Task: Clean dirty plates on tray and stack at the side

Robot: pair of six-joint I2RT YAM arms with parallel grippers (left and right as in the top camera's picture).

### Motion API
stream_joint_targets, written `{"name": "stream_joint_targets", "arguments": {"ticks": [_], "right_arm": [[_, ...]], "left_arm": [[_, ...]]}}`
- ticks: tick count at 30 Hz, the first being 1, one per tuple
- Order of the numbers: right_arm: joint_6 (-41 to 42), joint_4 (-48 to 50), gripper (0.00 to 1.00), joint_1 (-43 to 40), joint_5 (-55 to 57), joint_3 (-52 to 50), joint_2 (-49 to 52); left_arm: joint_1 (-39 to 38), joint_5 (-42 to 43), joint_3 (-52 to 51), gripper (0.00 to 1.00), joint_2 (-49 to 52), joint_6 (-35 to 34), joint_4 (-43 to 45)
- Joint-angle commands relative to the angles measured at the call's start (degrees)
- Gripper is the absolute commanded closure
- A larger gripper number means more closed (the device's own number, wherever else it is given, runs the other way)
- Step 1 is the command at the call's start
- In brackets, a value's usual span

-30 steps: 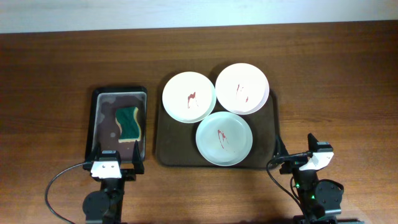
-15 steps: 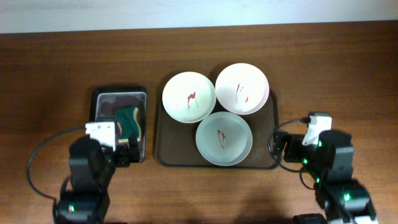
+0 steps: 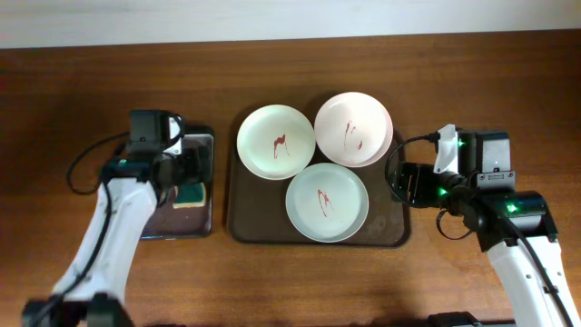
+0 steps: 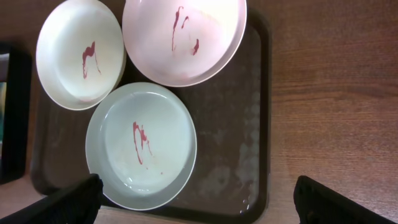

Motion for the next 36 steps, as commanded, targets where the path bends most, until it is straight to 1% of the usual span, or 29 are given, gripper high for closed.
{"name": "stream_joint_targets", "arguments": {"ticks": [1, 3, 5, 7, 8, 9, 10, 11, 13, 15, 16, 17, 20, 21, 22, 23, 25, 26, 27, 28, 29, 32, 33, 36], "right_arm": [[0.46, 0.07, 0.01, -0.22, -0.31, 1.25, -0.13], [0.46, -0.09, 0.01, -0.22, -0.31, 1.25, -0.13], [0.46, -0.07, 0.01, -0.22, -0.28, 1.25, -0.13], [0.46, -0.07, 0.01, -0.22, -0.28, 1.25, -0.13], [0.46, -0.07, 0.01, -0.22, -0.28, 1.25, -0.13], [0.46, -0.07, 0.01, -0.22, -0.28, 1.25, -0.13], [0.46, -0.09, 0.01, -0.22, -0.28, 1.22, -0.11], [0.46, -0.09, 0.01, -0.22, -0.28, 1.18, 0.00], [0.44, -2.23, 0.01, -0.22, -0.33, 1.18, 2.01], [-0.66, -3.80, 0.00, -0.20, -1.25, 1.07, 5.64], [-2.78, -3.78, 0.04, -0.22, -3.80, 1.03, 8.15], [-3.21, -3.76, 0.05, -0.15, -5.51, 1.03, 11.04], [-3.19, -2.16, 0.07, -0.15, -5.92, 1.03, 21.35], [-3.19, -0.15, 0.10, -0.15, -7.34, 1.03, 26.93], [-3.19, 1.31, 0.12, -0.09, -8.87, 1.03, 29.64], [-3.17, 3.10, 0.18, 0.35, -9.09, 1.03, 32.59], [-2.97, 6.69, 0.37, 2.51, -9.07, 1.03, 37.64], [-2.95, 7.63, 0.38, 3.32, -9.07, 1.03, 39.01], [-2.54, 8.76, 0.43, 4.63, -9.05, 1.03, 40.54], [-2.47, 9.92, 0.51, 6.32, -9.07, 1.03, 42.03], [-2.12, 10.58, 0.62, 7.72, -9.03, 0.98, 42.23], [0.94, 11.37, 0.93, 9.44, -8.63, 0.98, 42.23], [0.96, 11.32, 0.96, 9.68, -8.66, 0.98, 42.23], [1.18, 11.32, 0.96, 9.66, -8.66, 0.98, 42.23]], "left_arm": [[0.04, -0.81, 0.42, 0.05, 8.28, -4.00, 2.67], [0.04, -0.90, 0.42, 0.09, 12.81, -3.98, 3.58], [0.04, -2.38, 0.42, 0.16, 16.13, -4.00, 4.44], [0.04, -2.36, 0.42, 0.38, 17.81, -3.98, 4.52], [0.04, -2.38, 0.39, 0.42, 18.56, -3.98, 4.37], [0.04, -2.34, 0.39, 0.62, 19.32, -3.98, 4.31], [0.04, -2.34, 0.42, 0.79, 19.37, -3.98, 4.35], [0.04, -2.36, 0.42, 1.00, 19.37, -3.98, 4.17], [0.04, -2.34, 0.55, 1.00, 19.23, -3.93, 2.64], [0.04, -2.34, 2.27, 1.00, 17.49, -3.91, -2.62], [0.04, -2.32, 2.86, 1.00, 16.20, -3.91, -4.57], [0.04, -2.03, 2.91, 1.00, 14.80, -3.91, -5.64], [-0.02, -0.59, 1.70, 1.00, 14.43, -3.93, -6.62], [-0.04, 0.13, -0.46, 1.00, 14.47, -3.96, -4.81], [-0.02, 0.33, -1.66, 0.99, 14.47, -3.96, -3.52], [-0.02, 0.35, -2.56, 1.00, 14.47, -3.96, -2.78], [-0.02, 0.96, -1.53, 1.00, 13.44, -3.93, -3.89], [-0.02, 0.92, -0.48, 1.00, 11.89, -3.91, -4.55], [-0.02, 0.94, 0.22, 1.00, 10.01, -3.93, -5.14], [-0.02, 0.96, 0.44, 1.00, 6.93, -3.93, -5.18], [-0.02, 1.18, 0.44, 1.00, 4.26, -3.93, -5.68], [-0.02, 1.18, 0.42, 1.00, 3.28, -3.93, -7.45], [-0.02, 1.18, 0.42, 1.00, 3.28, -3.93, -7.52], [-0.02, 1.68, 0.42, 1.00, 3.28, -3.93, -7.52]]}}
